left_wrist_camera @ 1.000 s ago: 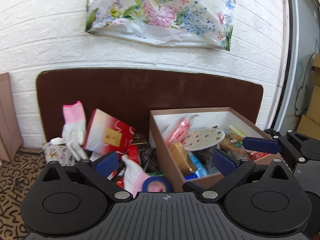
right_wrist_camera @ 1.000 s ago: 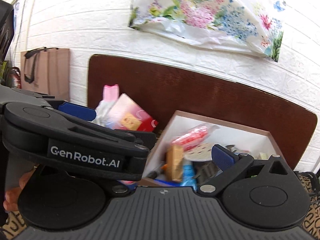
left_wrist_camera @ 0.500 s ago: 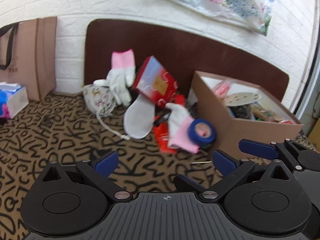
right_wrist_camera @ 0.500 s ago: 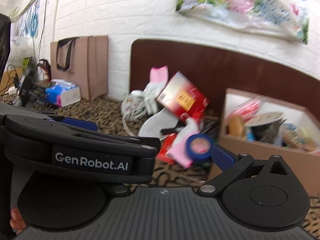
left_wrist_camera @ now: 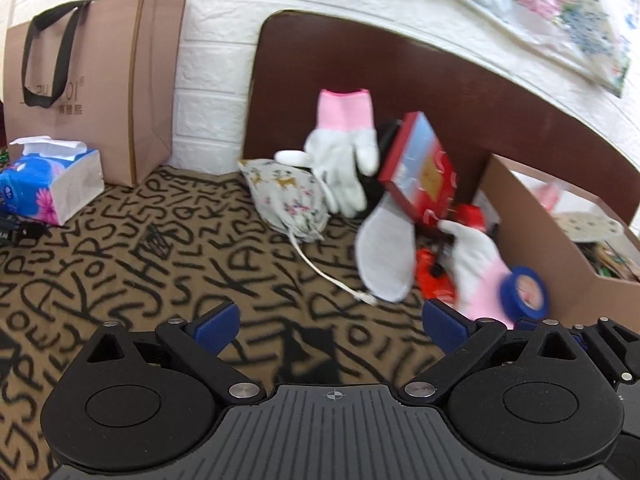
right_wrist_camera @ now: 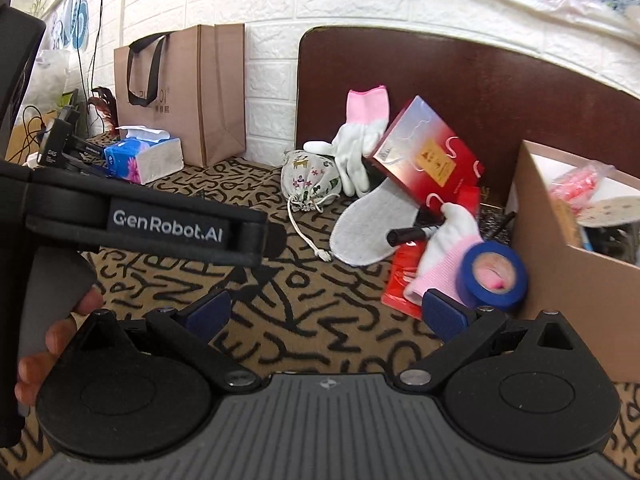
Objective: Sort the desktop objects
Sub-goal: 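Withdraw the left gripper from the box back toward the pile, then grasp the deer-print cloth pouch with the left gripper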
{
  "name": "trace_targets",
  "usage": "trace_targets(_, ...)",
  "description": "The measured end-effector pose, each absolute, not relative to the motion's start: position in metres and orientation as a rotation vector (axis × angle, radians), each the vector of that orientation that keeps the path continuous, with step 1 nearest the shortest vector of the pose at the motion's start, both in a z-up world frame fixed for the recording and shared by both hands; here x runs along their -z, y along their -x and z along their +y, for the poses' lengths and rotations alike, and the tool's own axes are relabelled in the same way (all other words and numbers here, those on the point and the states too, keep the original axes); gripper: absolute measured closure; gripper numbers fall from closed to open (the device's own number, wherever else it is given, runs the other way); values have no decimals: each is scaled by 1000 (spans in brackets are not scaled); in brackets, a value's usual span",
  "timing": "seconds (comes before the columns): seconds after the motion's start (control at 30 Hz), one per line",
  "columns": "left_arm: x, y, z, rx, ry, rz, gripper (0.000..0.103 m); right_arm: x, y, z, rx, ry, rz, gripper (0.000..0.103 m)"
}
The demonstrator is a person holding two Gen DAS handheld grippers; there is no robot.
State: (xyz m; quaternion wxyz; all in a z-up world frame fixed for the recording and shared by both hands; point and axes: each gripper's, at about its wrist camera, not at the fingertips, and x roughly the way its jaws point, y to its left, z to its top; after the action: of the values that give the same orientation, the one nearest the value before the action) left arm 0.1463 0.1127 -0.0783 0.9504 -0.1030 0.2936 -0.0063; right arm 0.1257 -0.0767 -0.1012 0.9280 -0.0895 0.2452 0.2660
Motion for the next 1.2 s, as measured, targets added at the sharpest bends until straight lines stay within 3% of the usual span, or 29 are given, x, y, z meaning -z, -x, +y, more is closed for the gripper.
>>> trace_targets(0.3, 86, -206, 150, 5, 225, 622, 16, 116, -189, -28, -608, 191, 534, 18)
trace_targets(0.5, 91, -245, 161, 15, 219, 619, 17, 122, -234, 0, -616, 188, 547, 28)
trace_targets(0.8, 106, -293, 174, 65, 252, 666, 28, 131, -282, 23, -624, 160, 567, 40)
trace_targets(0.93, 115, -310, 174, 95, 267, 706, 34, 136, -297, 29, -616, 152, 595, 53)
trace_targets(0.97, 117, -312, 174, 107, 269, 715, 37, 137, -300, 30, -616, 148, 604, 58)
trace_targets(1.03, 120, -316, 173, 125, 280, 731, 60, 139, -303, 30, -622, 148, 614, 64)
trace_targets(1.13, 120, -315, 172, 139, 319, 740, 74, 139, -299, 29, -621, 167, 609, 71)
trace_targets(1.2, 115, -307, 168, 140, 313, 734, 76, 137, -294, 29, -618, 182, 600, 74)
